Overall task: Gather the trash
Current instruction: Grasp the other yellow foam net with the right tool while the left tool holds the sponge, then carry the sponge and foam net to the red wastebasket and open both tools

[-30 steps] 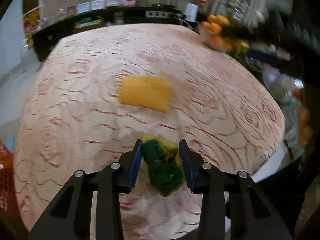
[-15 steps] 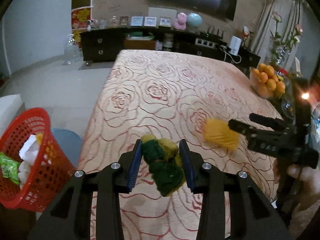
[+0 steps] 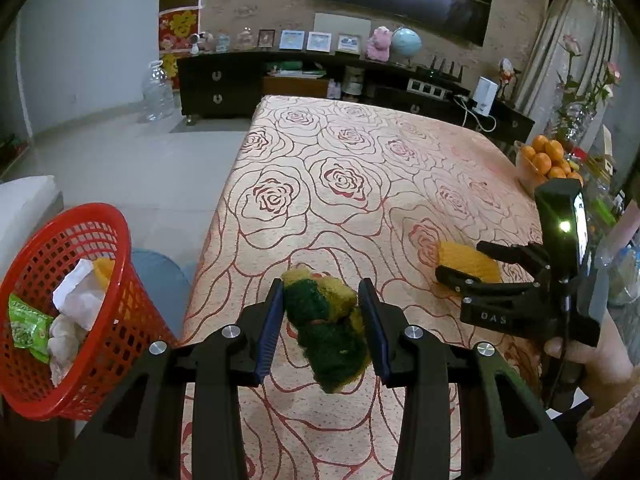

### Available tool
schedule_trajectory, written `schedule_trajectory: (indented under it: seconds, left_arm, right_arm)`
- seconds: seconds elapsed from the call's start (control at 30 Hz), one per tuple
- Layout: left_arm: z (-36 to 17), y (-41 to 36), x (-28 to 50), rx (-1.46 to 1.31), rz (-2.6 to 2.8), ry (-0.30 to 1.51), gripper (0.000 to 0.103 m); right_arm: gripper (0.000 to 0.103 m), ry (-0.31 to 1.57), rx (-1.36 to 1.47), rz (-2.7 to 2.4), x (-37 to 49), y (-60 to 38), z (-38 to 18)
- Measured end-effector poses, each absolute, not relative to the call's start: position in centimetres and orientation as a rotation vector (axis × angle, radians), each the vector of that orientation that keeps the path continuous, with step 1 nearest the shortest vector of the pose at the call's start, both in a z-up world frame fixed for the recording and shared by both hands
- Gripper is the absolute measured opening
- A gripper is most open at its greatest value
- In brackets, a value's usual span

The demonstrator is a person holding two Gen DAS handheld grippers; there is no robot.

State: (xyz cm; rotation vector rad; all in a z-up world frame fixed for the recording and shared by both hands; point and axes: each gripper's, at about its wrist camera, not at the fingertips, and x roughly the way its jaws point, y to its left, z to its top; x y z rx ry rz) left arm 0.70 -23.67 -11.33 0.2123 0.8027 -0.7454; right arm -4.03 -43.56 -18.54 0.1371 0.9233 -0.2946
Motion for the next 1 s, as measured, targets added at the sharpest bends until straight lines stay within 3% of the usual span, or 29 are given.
schedule_trajectory:
  seconds: [0.1, 0.3, 1.0]
  left_arm:
    - [-11.2, -23.8, 0.7, 0.211, -0.742, 0.798, 0.036]
    - [-11.1, -23.8, 0.5, 0.221, -0.722, 0.780, 0.036]
    - [-6.4, -22.3, 0.3, 0.223, -0.645, 0.610, 0.037]
  right_arm:
    - [0.055, 0.933, 0.135, -0.288, -4.5, -43.6, -18.4]
    - [0.043, 0.920, 0.183, -0.322, -5.7, -44.4, -18.1]
    - [0.042, 0.619, 0.180, -0.343, -8.9, -40.9, -7.3]
